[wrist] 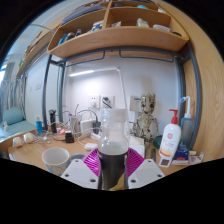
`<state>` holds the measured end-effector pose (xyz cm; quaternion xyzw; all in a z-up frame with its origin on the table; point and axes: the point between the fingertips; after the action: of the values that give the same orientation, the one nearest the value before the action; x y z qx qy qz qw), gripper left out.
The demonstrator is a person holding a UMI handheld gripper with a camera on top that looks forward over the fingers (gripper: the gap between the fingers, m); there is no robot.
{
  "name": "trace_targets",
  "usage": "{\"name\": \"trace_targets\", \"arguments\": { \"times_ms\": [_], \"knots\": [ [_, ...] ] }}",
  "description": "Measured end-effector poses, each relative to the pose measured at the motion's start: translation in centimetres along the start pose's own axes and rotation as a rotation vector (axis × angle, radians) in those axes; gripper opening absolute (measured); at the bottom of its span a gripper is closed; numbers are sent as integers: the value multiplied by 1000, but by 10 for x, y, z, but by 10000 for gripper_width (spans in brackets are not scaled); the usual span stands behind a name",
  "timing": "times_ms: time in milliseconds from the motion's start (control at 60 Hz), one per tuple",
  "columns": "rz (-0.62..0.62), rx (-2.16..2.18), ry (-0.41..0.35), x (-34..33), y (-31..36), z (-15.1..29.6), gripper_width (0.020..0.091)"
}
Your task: Pour water
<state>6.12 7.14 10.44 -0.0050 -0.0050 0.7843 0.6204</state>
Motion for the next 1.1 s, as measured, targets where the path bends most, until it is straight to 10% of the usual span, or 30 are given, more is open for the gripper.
{"name": "trace_targets", "arguments": {
  "times_ms": [483, 750, 1100],
  "knots": [
    [-51, 31, -15, -4, -6, -19, 423],
    [-106, 29, 46, -44, -7, -28, 781],
    [-279, -12, 40, -163, 11, -17, 805]
  ]
}}
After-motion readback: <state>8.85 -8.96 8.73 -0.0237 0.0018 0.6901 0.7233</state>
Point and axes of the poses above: the point between the fingertips, and its own axes, seen from behind it with the camera up: y to the left, z up, x forward, the way the camera looks, and after that the axes turned 8 degrees about -y, right-handed
